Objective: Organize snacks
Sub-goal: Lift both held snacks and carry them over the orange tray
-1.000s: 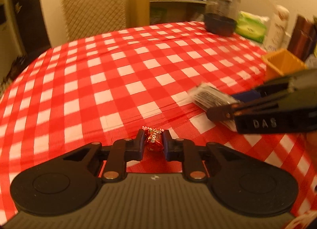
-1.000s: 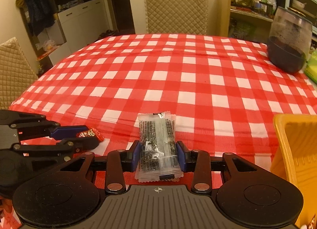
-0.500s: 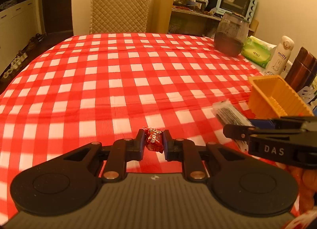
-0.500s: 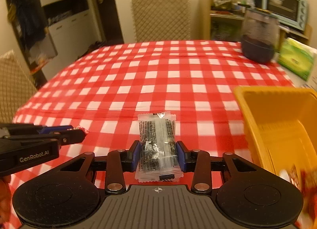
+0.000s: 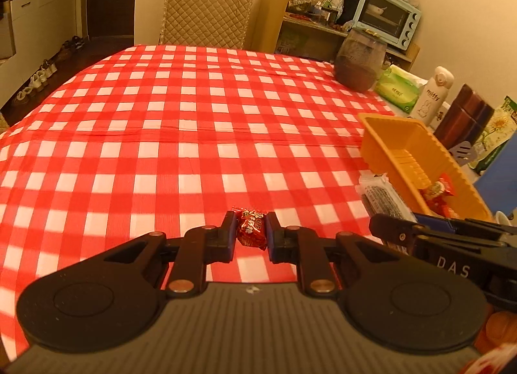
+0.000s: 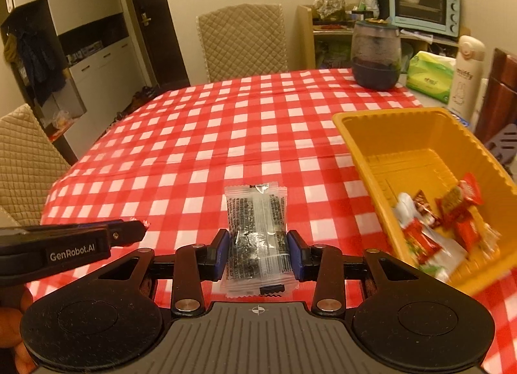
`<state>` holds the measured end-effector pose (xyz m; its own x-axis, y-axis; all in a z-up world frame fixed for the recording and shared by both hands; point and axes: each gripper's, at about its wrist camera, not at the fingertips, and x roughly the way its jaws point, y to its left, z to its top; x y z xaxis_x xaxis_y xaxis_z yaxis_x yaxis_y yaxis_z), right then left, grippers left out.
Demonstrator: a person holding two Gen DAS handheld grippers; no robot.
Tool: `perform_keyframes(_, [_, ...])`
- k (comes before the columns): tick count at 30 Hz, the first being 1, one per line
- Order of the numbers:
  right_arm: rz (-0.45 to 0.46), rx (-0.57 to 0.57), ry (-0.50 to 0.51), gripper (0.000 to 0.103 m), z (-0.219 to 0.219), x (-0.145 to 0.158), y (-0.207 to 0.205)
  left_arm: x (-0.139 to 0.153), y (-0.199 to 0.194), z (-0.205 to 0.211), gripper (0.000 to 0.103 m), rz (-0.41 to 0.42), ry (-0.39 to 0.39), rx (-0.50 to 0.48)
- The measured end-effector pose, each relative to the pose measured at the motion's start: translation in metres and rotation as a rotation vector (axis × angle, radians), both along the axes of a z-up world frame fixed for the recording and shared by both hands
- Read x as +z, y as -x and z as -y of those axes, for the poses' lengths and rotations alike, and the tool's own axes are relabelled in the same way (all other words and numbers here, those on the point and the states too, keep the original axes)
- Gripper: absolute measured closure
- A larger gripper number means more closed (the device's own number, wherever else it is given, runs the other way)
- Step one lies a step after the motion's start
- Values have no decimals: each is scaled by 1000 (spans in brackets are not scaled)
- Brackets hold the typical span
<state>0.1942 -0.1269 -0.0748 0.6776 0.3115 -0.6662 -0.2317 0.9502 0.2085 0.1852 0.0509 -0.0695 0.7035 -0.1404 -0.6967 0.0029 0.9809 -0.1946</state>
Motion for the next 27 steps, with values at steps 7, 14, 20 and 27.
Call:
perform_keyframes(7, [19,-25,31,64,13,26,33,24,34,19,86,33,19,-8])
perform_keyframes(14, [46,-61,44,64,36,42,56,43,50,42,86,61,22,-35])
perform_keyframes(20, [62,-96,47,64,60,51,70,55,56,64,86,81,26,-74])
perform_keyframes(27, [76,-143,42,64,86,57,78,61,57,92,86,90,24,-126])
